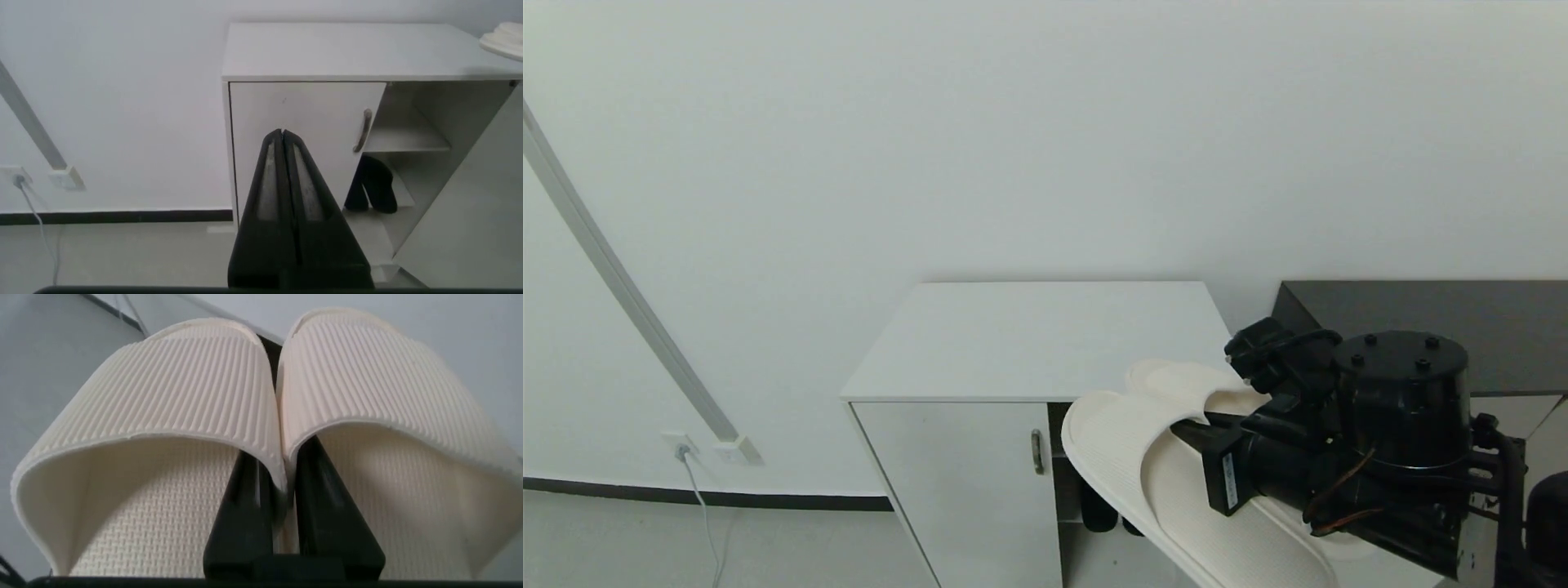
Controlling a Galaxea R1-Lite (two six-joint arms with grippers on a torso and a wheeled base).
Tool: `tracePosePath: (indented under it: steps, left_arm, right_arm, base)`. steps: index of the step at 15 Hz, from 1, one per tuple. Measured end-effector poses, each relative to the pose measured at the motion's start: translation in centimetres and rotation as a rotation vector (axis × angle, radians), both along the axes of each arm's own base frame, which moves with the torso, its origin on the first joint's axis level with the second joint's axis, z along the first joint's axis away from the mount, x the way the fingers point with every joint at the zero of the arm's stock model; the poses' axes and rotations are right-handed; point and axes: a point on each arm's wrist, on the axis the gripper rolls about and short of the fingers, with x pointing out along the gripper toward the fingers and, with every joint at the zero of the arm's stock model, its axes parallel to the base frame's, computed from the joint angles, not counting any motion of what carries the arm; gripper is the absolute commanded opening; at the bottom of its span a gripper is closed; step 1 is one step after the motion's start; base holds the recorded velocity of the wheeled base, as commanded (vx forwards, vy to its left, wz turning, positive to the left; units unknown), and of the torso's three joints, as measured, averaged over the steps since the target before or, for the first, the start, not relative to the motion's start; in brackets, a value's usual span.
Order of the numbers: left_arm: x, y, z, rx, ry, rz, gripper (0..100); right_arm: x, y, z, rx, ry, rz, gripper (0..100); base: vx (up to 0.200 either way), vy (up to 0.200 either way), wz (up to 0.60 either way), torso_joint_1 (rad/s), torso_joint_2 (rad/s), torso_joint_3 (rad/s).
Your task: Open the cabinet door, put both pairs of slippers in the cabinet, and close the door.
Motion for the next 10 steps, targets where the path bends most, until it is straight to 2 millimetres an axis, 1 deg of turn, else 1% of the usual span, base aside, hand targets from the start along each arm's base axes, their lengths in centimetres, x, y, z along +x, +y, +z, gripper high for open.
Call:
tracePosePath:
  steps: [8,10]
  left_arm:
    - [0.00,0.00,0.00,-0.001,0.000,0.000,0]
    - [0.00,0.00,0.00,-0.001,0.000,0.000,0]
  right_arm:
    - [-0.13,-0.10,-0.62,-0.021,0.012,0.004,0]
    - [-0.12,-0.05,-0.76,-0.024,0.016,0.004,0]
  base:
    - [0.000,0.000,0.00,0.000,0.00,0.000]
    - [0.000,0.000,0.00,-0.124,0.29,0.163]
